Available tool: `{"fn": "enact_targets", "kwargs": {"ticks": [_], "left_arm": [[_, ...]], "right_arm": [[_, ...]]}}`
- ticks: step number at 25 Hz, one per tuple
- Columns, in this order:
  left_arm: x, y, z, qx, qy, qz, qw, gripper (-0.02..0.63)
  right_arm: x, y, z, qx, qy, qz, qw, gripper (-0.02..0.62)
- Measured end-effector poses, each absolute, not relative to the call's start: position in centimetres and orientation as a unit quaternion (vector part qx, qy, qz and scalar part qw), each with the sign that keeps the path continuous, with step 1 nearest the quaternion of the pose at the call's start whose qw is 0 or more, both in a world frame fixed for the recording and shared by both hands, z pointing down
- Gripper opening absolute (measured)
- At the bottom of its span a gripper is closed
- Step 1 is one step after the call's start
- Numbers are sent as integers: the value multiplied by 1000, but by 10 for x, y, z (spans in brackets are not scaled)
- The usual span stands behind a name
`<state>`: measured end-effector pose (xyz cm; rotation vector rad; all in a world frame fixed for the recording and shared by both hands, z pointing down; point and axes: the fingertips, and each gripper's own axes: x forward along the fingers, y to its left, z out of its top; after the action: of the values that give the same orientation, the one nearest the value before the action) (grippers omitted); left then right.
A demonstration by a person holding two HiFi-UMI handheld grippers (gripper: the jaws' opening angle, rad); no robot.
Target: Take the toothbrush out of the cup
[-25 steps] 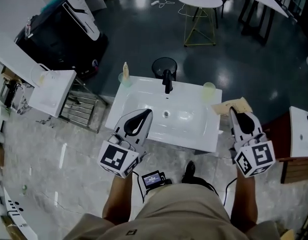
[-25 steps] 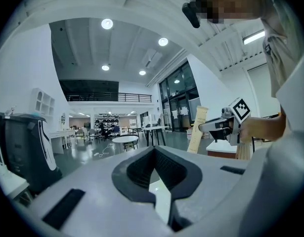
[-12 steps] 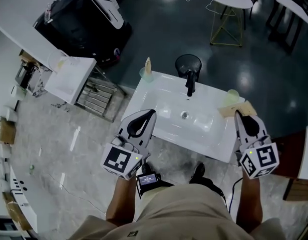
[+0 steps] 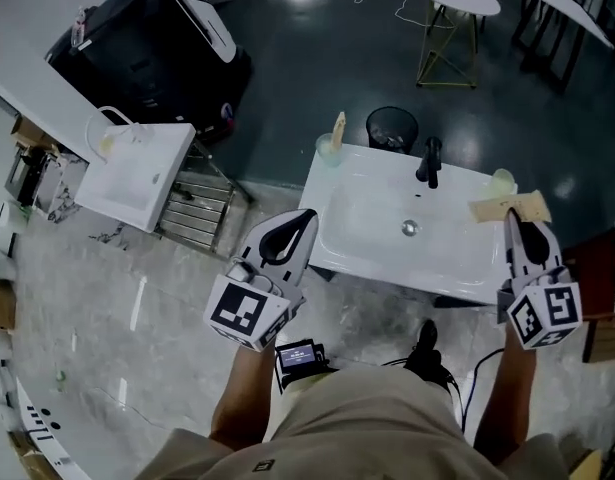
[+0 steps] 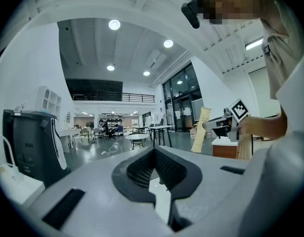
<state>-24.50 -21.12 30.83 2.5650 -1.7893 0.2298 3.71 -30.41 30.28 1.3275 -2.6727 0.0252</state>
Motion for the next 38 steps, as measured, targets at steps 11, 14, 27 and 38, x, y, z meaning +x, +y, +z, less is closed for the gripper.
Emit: {"fn": "enact_targets", "kwargs": {"ticks": [11,14,27,38], "left_arm": [[-374,-167,293,873,-486,38,-1,6],[-378,-176,295,879,-476,38,3,6],[-358,-251,342,882,-464,82,24,6],[-352,-375,422,867,-478,128,50,6]], "right_arm": [[-72,-186,269,534,-837,0,118,26],[-76,-181,265,546,-829,1,121,26],[-68,-226,290,548,-828,24,115,26],[-54,-286,336,548,-822,60,139,26]]}}
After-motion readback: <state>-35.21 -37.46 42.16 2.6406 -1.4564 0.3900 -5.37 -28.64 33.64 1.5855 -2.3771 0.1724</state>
